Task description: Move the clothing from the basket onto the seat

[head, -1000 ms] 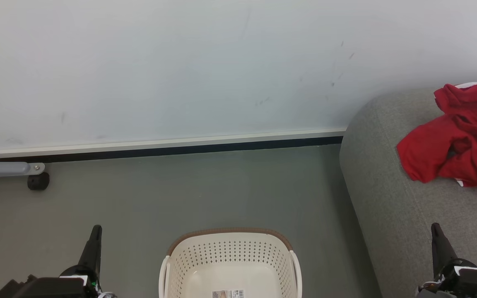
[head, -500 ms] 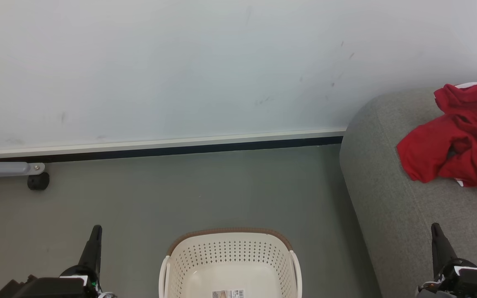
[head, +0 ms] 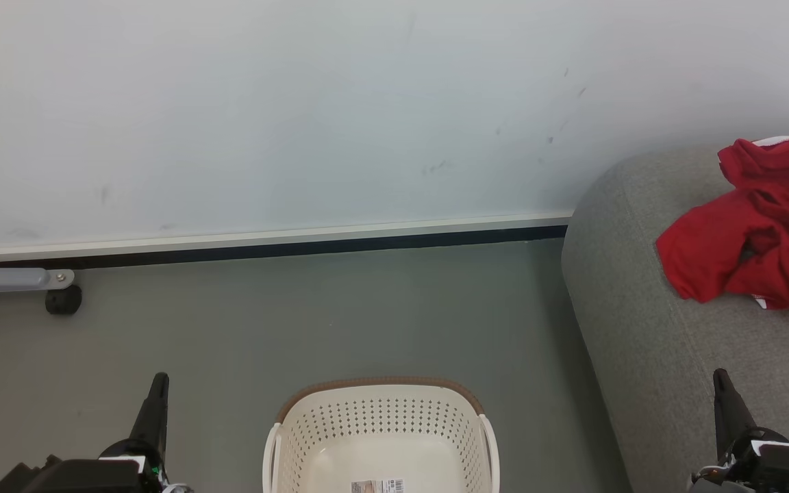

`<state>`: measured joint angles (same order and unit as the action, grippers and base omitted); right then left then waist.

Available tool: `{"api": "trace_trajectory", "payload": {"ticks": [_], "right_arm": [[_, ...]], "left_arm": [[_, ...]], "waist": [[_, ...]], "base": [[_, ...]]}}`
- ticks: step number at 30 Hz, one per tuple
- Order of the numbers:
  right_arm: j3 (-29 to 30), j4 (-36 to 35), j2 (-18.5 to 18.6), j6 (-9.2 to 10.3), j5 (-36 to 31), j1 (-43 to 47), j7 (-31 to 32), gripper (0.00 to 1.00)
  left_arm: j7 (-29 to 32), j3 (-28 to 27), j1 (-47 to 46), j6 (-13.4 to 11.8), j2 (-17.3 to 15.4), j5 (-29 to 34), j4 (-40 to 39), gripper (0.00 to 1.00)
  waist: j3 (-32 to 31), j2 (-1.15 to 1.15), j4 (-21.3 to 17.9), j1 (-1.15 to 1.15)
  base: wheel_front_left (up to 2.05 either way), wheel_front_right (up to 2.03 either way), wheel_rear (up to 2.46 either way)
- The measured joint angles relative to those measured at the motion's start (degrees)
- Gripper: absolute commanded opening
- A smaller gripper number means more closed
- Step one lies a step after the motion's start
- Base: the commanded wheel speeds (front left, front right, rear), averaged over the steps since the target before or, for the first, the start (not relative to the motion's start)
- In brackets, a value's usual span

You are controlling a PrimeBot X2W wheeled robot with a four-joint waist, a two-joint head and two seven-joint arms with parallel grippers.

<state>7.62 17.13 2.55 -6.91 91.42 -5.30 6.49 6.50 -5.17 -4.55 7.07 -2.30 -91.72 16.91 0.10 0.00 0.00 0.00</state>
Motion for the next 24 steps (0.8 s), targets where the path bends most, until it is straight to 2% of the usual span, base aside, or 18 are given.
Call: {"api": "trace_trajectory", "payload": {"ticks": [24], "right_arm": [[0.0,0.0,0.0,0.0,0.0,0.0,0.0,0.0]], "left_arm": [[0.0,0.0,0.0,0.0,0.0,0.0,0.0,0.0]], "waist": [[0.0,0.0,0.0,0.0]], "base": [[0.0,0.0,0.0]]}}
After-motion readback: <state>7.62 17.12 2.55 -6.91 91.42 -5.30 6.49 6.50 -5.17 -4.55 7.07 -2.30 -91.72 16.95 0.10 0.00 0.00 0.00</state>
